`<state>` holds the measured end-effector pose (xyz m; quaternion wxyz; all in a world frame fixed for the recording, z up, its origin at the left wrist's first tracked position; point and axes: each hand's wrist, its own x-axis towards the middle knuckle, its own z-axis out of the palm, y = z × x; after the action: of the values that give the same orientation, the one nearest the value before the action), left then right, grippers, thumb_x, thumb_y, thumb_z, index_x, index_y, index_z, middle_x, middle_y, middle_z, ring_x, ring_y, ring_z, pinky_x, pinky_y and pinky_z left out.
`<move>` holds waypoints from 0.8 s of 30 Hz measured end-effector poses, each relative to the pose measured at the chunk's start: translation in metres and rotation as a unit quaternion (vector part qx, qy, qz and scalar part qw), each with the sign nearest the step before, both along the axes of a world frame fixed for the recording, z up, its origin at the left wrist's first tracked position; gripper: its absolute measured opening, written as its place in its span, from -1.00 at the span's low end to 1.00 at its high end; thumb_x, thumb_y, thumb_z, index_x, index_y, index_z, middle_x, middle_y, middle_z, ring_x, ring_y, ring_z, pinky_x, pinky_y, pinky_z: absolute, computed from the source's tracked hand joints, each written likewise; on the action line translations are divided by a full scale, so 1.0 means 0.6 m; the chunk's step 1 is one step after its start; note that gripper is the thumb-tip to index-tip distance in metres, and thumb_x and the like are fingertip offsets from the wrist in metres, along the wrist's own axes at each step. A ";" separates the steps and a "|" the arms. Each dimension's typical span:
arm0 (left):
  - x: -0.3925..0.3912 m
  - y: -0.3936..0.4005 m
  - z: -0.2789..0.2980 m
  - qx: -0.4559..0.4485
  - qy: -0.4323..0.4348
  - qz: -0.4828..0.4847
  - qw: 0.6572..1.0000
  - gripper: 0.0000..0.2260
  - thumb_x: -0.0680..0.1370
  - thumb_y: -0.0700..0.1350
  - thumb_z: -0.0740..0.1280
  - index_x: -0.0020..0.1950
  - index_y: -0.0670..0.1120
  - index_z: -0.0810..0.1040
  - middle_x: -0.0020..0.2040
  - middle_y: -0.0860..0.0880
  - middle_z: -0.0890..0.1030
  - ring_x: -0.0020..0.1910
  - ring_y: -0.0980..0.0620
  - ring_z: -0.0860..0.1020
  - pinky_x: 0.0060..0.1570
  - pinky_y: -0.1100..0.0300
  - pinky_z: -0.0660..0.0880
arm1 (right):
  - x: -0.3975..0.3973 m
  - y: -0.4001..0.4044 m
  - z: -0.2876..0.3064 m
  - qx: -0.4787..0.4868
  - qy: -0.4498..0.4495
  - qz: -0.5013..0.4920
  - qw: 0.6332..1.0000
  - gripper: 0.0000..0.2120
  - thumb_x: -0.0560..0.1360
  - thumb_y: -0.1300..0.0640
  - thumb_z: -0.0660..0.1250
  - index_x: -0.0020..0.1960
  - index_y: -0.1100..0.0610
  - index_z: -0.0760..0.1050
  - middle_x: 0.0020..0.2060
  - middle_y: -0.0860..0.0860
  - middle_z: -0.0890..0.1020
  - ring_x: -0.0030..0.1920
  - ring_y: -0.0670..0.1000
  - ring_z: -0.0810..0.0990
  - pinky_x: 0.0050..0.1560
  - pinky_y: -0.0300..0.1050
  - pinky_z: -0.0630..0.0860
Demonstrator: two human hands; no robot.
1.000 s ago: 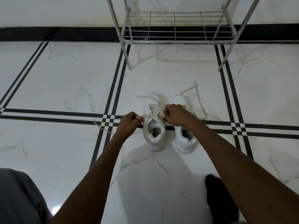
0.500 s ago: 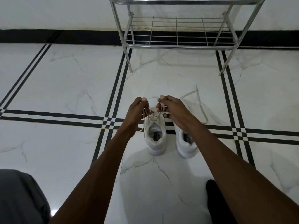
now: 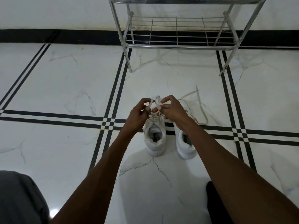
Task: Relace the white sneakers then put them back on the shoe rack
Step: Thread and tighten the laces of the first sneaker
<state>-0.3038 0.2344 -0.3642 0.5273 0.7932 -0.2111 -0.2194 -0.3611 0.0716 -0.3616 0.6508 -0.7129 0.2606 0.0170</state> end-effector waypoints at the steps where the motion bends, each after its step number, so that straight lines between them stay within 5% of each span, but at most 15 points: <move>1: 0.001 0.000 -0.002 0.006 -0.014 -0.004 1.000 -0.75 0.71 -0.24 0.18 0.35 -0.06 0.50 -0.14 -0.01 0.62 -0.22 0.18 0.57 -0.21 0.37 0.48 | 0.004 0.001 -0.002 0.003 0.004 -0.011 1.000 -0.81 0.54 0.18 0.41 0.11 0.17 0.49 -0.12 0.08 0.77 -0.17 -0.04 0.71 -0.20 -0.16 0.53; 4: 0.004 -0.004 -0.009 0.012 -0.034 -0.013 0.999 -0.87 0.69 -0.17 0.27 0.23 -0.03 0.50 -0.16 0.01 0.69 -0.28 0.21 0.62 -0.23 0.29 0.53 | 0.010 -0.001 -0.009 -0.006 -0.001 -0.005 1.000 -0.95 0.43 0.16 0.52 -0.10 0.10 0.69 -0.16 0.13 0.76 -0.06 0.14 0.74 -0.08 0.01 0.66; 7: 0.004 -0.009 -0.007 0.016 -0.040 -0.003 0.999 -0.90 0.68 -0.10 0.31 0.18 -0.05 0.45 -0.21 0.02 0.68 -0.37 0.20 0.58 -0.35 0.27 0.50 | 0.008 -0.004 -0.018 0.008 -0.019 0.040 0.999 -0.88 0.47 0.22 0.47 0.00 0.16 0.73 -0.11 0.21 0.74 -0.08 0.13 0.72 0.04 0.05 0.68; 10: 0.008 -0.009 -0.010 0.027 -0.048 0.001 0.999 -0.74 0.65 -0.20 0.32 0.31 -0.02 0.41 -0.19 0.00 0.70 -0.39 0.19 0.59 -0.36 0.28 0.50 | 0.003 -0.006 -0.014 0.049 -0.028 0.074 0.996 -0.80 0.50 0.22 0.47 0.11 0.20 0.69 -0.06 0.21 0.74 -0.07 0.05 0.70 -0.03 -0.13 0.65; 13: 0.011 -0.007 -0.012 0.038 -0.049 -0.006 0.998 -0.44 0.57 -0.33 0.30 0.51 0.06 0.29 -0.05 -0.08 0.74 -0.19 0.04 0.69 -0.21 0.18 0.61 | 0.003 0.003 -0.008 0.021 -0.033 0.052 0.998 -0.73 0.42 0.00 0.55 0.03 0.15 0.72 -0.14 0.12 0.76 -0.16 0.02 0.73 -0.11 -0.15 0.65; 15: 0.011 -0.006 -0.016 0.027 -0.020 0.002 0.999 -0.40 0.60 -0.29 0.34 0.56 0.04 0.21 0.01 -0.13 0.75 -0.12 -0.05 0.70 -0.15 0.13 0.61 | 0.009 0.009 -0.010 -0.011 -0.026 -0.001 1.000 -0.71 0.38 -0.09 0.56 -0.08 0.13 0.73 -0.20 0.10 0.76 -0.20 0.04 0.72 -0.14 -0.09 0.67; 19: 0.010 0.003 -0.021 -0.014 0.076 0.035 0.996 -0.48 0.66 -0.21 0.34 0.55 -0.05 0.19 -0.01 -0.15 0.74 -0.14 0.12 0.69 -0.08 0.26 0.55 | 0.013 0.011 -0.011 0.043 -0.032 -0.031 0.998 -0.83 0.47 0.12 0.50 -0.03 0.22 0.70 -0.14 0.21 0.73 -0.20 0.03 0.64 -0.16 -0.10 0.59; 24: 0.015 0.012 -0.020 -0.022 0.106 0.055 0.993 -0.50 0.60 -0.32 0.38 0.49 -0.16 0.28 0.03 -0.21 0.71 -0.25 0.19 0.66 -0.39 0.42 0.48 | -0.003 -0.016 0.003 -0.075 -0.028 0.124 0.989 -0.86 0.48 0.17 0.49 0.02 0.18 0.72 -0.24 0.05 0.72 -0.30 -0.05 0.66 -0.15 -0.13 0.65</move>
<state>-0.2949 0.2415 -0.3764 0.5756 0.7641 -0.1149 -0.2677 -0.3628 0.0618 -0.3596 0.5952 -0.7868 0.1525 0.0575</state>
